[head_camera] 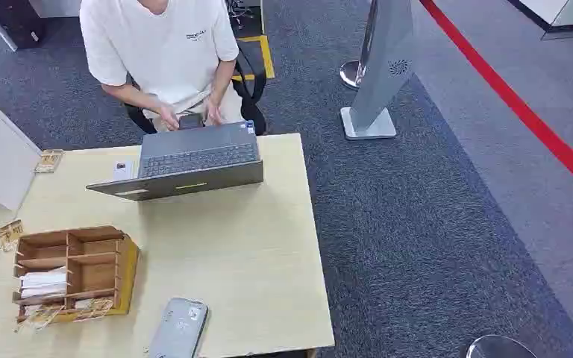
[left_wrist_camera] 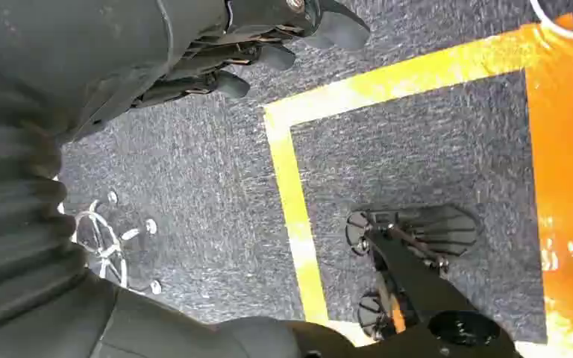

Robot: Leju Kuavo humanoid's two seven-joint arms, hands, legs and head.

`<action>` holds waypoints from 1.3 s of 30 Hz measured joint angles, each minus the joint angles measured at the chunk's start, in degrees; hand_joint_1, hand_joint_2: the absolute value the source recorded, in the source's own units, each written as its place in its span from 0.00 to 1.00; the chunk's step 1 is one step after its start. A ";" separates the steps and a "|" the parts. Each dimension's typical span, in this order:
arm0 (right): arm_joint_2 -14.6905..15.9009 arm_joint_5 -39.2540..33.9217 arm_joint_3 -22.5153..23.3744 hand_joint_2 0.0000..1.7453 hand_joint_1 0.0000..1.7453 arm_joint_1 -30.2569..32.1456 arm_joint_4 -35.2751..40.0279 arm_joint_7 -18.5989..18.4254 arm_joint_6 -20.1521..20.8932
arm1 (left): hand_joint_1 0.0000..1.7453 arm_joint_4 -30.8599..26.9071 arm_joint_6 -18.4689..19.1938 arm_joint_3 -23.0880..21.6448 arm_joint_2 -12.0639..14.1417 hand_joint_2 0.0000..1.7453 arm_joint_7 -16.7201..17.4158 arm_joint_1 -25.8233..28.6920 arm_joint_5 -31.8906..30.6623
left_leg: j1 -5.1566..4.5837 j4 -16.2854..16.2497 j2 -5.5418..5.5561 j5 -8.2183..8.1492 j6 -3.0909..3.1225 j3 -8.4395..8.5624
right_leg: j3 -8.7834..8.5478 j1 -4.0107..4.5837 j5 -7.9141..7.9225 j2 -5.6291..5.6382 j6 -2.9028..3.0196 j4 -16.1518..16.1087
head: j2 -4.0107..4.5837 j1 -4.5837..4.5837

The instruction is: Pass the card to the sensor for recognition and then transmit it.

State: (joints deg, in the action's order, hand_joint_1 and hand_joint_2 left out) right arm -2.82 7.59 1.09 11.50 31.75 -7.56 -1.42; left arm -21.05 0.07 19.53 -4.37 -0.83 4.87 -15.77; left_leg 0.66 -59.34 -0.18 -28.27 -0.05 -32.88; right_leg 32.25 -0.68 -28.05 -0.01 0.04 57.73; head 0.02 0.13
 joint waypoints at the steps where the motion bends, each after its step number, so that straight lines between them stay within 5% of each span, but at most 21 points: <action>1: -0.16 0.55 0.00 1.00 0.00 0.25 0.62 -0.52 -0.13 | 0.00 0.00 0.02 1.42 -0.42 1.00 -0.11 -0.25 -0.91 | 0.00 0.00 0.00 0.00 0.00 0.00 | 0.00 0.00 0.00 0.00 0.00 0.00 | 0.00 0.02; 12: -2.25 6.73 0.24 1.00 0.00 2.91 8.29 -7.17 -2.01 | 0.00 0.00 -1.38 19.67 -4.79 1.00 -2.62 -3.42 -9.45 | 0.07 0.00 -0.02 0.00 0.00 0.01 | -0.01 0.09 0.02 0.07 0.03 0.00 | 0.00 -0.02; 19: -2.32 6.93 0.24 1.00 0.00 2.98 8.51 -7.37 -2.08 | 0.00 0.00 -1.44 20.02 -4.86 1.00 -2.76 -3.52 -9.45 | 0.07 0.00 -0.02 0.00 0.00 0.00 | -0.01 0.10 0.02 0.08 0.03 0.00 | 0.00 0.00; 22: -3.87 11.39 0.75 1.00 0.00 4.84 13.86 -11.69 -3.39 | 0.00 0.17 -2.56 33.71 -8.73 1.00 -5.31 -5.56 -7.42 | 0.12 -0.02 -0.05 0.00 -0.01 0.02 | -0.02 0.16 0.03 0.08 0.04 0.00 | 0.00 -0.02; 28: -5.92 13.43 1.03 1.00 0.00 5.95 17.02 -13.68 -3.56 | 0.00 1.13 -2.62 41.17 -11.27 1.00 -5.90 -7.23 -6.17 | 0.14 -0.02 -0.06 0.00 -0.01 0.01 | -0.02 0.17 0.03 0.12 0.05 0.00 | 0.00 -0.02; 33: -10.21 20.01 1.33 1.00 0.00 6.79 22.67 -20.54 -4.46 | 0.00 4.37 -5.22 56.21 -14.80 1.00 -7.65 -10.18 -2.35 | 0.33 -0.07 -0.25 -0.03 -0.05 0.10 | -0.08 0.37 0.11 0.39 0.17 -0.02 | 0.00 -0.07; 39: -12.07 20.39 1.31 1.00 0.00 7.01 24.16 -21.24 -3.89 | 0.00 5.53 -6.86 63.15 -15.44 1.00 -8.96 -11.34 -1.72 | 0.19 -0.05 -0.15 0.03 -0.05 0.06 | -0.01 0.24 0.12 0.10 0.18 -0.01 | 0.00 0.02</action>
State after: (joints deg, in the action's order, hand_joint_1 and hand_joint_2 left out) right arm -14.88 27.98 2.40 18.51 55.91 -28.81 -5.31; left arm -15.52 -6.79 82.68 -19.80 -9.79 -6.47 -17.49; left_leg 0.85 -59.39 -0.33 -28.23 -0.10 -32.82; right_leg 32.24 -0.44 -27.93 0.10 0.22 57.72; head 0.02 0.15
